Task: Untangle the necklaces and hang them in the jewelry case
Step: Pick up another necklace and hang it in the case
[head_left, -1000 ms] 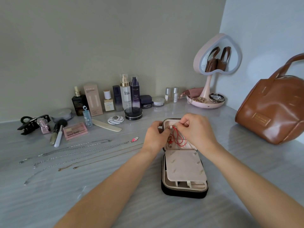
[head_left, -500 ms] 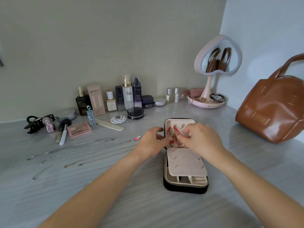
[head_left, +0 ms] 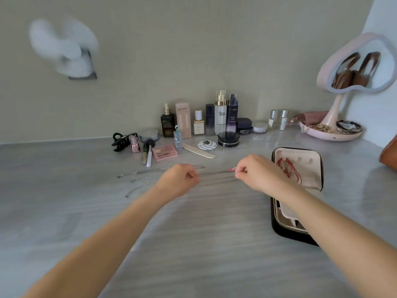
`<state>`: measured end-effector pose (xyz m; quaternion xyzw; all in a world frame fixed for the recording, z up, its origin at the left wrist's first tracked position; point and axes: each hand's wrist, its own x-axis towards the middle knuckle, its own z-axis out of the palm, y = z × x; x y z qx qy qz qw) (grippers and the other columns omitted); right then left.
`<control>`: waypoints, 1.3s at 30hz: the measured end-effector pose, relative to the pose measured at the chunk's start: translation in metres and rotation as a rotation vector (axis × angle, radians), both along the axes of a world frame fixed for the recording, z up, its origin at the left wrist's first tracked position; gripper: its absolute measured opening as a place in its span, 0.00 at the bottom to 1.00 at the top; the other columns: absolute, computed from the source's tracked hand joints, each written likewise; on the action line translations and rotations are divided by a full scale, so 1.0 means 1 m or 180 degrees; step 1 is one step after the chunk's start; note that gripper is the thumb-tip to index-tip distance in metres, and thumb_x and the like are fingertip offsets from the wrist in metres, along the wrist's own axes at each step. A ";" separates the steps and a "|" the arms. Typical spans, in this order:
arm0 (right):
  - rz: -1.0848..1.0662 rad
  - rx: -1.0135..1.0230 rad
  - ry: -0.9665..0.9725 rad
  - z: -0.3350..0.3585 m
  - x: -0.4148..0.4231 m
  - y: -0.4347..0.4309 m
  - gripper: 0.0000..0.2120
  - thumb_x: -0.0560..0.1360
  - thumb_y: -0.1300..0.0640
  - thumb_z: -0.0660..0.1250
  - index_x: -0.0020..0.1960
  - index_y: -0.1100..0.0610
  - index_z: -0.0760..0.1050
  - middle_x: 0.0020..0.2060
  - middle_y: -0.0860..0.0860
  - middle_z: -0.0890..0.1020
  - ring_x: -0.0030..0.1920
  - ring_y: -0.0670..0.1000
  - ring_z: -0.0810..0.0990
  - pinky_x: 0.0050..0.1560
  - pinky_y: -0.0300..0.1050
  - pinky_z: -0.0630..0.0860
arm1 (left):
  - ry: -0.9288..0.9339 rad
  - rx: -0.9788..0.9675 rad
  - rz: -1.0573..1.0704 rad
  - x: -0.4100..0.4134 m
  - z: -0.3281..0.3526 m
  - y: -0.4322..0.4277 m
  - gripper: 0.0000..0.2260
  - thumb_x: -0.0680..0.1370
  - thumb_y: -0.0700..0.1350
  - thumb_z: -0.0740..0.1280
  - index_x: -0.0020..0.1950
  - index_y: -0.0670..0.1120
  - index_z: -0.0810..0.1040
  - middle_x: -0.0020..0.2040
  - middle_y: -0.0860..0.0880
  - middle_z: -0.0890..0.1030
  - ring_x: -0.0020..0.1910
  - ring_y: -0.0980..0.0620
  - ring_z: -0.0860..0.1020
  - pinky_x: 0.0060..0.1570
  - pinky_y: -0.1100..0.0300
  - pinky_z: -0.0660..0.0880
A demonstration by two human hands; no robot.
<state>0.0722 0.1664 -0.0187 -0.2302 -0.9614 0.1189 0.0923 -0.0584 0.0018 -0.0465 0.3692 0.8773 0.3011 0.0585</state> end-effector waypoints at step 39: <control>0.0568 -0.2590 0.0340 0.008 -0.023 -0.022 0.06 0.73 0.64 0.64 0.48 0.64 0.77 0.33 0.52 0.78 0.24 0.45 0.65 0.28 0.40 0.59 | -0.1083 0.0384 -0.0603 0.010 0.048 0.013 0.10 0.77 0.44 0.62 0.44 0.39 0.78 0.35 0.50 0.77 0.35 0.55 0.77 0.42 0.65 0.74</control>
